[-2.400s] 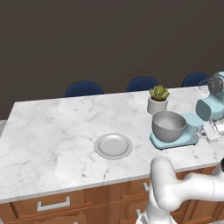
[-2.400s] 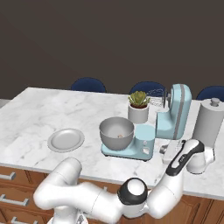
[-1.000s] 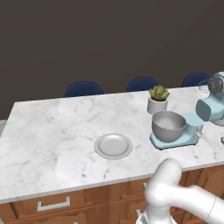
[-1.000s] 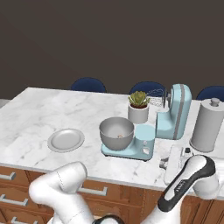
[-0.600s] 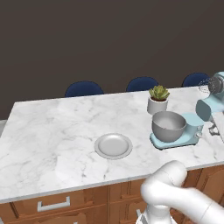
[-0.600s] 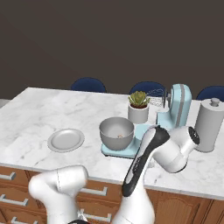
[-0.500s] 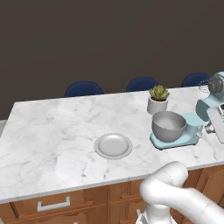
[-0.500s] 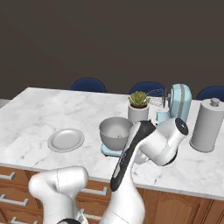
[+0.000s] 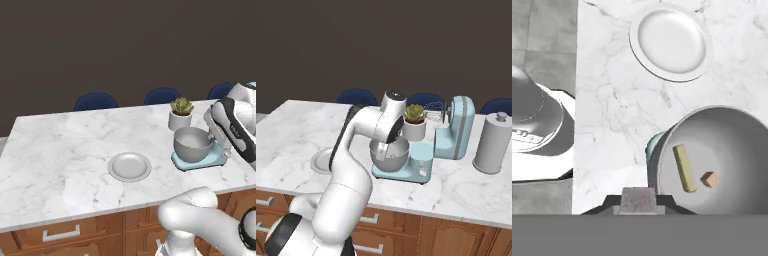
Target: Add butter and sugar cubes to the stand mixer bowl and then turn on the stand mixer to begin making frosting.
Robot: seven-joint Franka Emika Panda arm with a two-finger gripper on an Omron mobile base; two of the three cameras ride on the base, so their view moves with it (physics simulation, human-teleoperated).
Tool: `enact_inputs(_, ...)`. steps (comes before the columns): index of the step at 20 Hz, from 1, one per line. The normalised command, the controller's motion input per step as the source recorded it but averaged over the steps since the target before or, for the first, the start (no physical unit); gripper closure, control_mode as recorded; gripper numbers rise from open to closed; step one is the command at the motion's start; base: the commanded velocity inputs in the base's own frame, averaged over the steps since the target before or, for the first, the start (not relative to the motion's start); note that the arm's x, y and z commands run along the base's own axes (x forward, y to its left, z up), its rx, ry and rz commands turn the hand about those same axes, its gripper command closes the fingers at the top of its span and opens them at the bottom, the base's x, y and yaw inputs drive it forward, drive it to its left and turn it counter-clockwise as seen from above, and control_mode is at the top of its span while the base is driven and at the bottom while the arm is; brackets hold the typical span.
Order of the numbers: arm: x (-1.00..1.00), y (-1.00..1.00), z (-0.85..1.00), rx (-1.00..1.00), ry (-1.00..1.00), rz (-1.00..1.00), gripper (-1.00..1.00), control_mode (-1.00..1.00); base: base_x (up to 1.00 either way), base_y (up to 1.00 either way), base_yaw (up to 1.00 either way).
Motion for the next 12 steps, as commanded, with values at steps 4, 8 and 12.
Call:
enact_inputs(4, 0.62, 0.16, -0.06, -0.17, 0.34, 0.00, 1.00, -1.00, 0.00, 0.00, 0.00)
enact_inputs(8, 0.26, 0.00, -0.44, -0.12, 0.04, 0.00, 1.00, -1.00, 0.00, 0.00, 0.00)
enact_inputs(12, 0.46, 0.00, -0.56, -0.16, 0.01, 0.00, 1.00, -1.00, 0.00, 0.00, 0.00)
